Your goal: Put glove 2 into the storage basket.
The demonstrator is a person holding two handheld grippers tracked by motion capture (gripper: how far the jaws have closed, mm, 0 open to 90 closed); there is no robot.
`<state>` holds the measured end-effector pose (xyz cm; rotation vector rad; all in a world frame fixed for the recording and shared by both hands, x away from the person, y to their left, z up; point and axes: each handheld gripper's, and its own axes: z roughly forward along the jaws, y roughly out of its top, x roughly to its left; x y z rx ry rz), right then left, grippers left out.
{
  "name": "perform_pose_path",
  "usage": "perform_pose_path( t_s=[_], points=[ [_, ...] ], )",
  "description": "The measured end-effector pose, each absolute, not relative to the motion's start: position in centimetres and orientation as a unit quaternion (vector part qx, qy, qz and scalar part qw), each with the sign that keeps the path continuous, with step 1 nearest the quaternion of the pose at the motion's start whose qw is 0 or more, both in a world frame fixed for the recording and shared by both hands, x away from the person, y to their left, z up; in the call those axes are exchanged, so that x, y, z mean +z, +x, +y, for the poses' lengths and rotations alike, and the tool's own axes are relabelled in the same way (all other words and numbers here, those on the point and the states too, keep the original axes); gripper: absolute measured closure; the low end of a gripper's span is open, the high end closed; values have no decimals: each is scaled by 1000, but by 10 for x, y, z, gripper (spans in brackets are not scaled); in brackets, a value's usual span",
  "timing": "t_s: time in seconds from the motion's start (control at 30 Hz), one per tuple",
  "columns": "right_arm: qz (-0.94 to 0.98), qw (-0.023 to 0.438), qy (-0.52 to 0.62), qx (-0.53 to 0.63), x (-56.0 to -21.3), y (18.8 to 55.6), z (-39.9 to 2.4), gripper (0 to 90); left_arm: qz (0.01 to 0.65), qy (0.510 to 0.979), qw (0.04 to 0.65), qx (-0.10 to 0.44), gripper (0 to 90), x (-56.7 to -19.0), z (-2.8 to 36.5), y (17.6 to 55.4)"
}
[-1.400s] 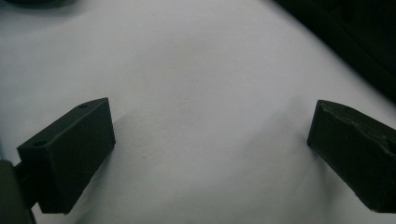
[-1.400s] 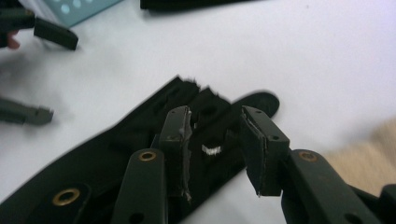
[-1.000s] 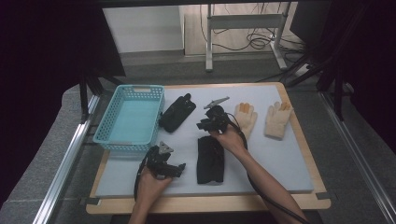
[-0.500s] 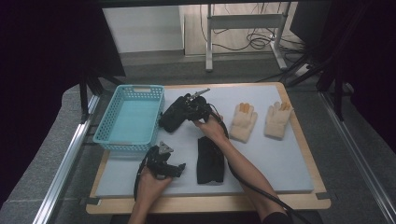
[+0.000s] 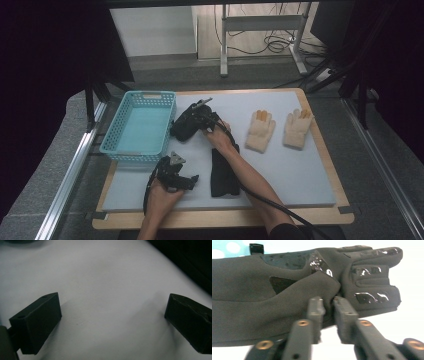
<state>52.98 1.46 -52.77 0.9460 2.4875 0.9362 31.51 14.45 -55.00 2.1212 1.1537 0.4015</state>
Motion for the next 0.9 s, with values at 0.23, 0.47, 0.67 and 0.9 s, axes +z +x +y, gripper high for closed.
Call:
perform_pose_path(
  t_s=[0.23,0.47,0.67,0.9],
  points=[
    [869,138,330,342,-519,528,4,888,443,815,340,154,12,-550,145,315],
    [860,136,321,373,-490,513,-15,891,443,815,340,154,12,-550,145,315],
    [856,143,314,385,-469,501,-30,893,442,816,338,154,12,-550,145,315],
    [850,155,306,400,-437,478,-60,894,442,817,338,154,12,-550,145,315]
  ],
)
